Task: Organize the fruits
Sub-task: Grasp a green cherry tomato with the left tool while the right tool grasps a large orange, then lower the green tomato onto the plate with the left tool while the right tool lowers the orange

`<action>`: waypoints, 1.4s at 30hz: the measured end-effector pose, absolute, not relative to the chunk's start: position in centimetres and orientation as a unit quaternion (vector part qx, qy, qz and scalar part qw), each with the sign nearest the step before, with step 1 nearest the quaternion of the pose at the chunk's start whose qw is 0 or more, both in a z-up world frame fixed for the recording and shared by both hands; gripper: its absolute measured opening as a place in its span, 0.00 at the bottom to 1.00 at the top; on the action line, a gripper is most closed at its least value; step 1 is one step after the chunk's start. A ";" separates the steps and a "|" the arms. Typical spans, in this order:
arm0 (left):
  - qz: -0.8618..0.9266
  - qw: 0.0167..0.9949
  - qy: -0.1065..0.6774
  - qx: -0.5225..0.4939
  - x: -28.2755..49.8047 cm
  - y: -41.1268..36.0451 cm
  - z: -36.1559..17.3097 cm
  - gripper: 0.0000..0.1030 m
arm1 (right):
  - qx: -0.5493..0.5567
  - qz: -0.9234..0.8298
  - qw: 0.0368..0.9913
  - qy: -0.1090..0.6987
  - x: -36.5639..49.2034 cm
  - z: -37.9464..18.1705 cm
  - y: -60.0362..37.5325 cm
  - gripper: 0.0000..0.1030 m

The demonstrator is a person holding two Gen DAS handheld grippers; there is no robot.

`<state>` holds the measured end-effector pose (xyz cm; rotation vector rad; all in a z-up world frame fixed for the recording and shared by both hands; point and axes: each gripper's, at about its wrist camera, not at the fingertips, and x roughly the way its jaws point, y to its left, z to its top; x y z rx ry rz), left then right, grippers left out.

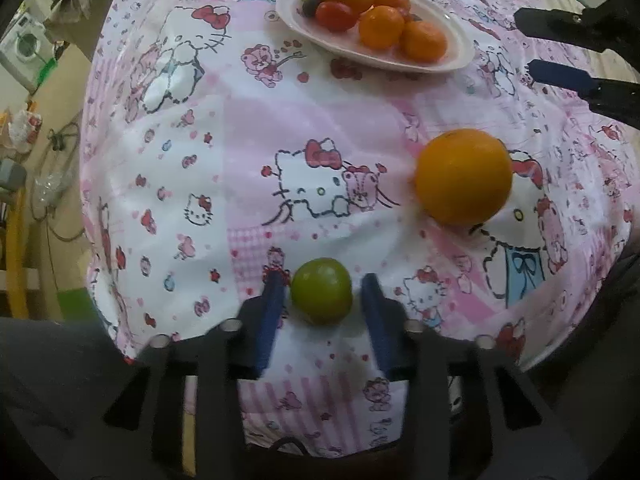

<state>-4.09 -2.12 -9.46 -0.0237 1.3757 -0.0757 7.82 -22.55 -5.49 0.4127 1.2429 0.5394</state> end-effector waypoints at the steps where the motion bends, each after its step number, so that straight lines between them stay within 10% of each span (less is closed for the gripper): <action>1: -0.037 0.771 0.636 -0.016 -4.0 -2.1 -9.4 0.23 | 0.189 0.249 0.759 0.571 7.9 -5.5 -22.5 0.61; 42: -0.023 0.809 0.586 -0.047 5.4 1.3 -3.2 0.22 | 0.113 0.266 0.697 0.657 7.1 -10.7 -17.7 0.60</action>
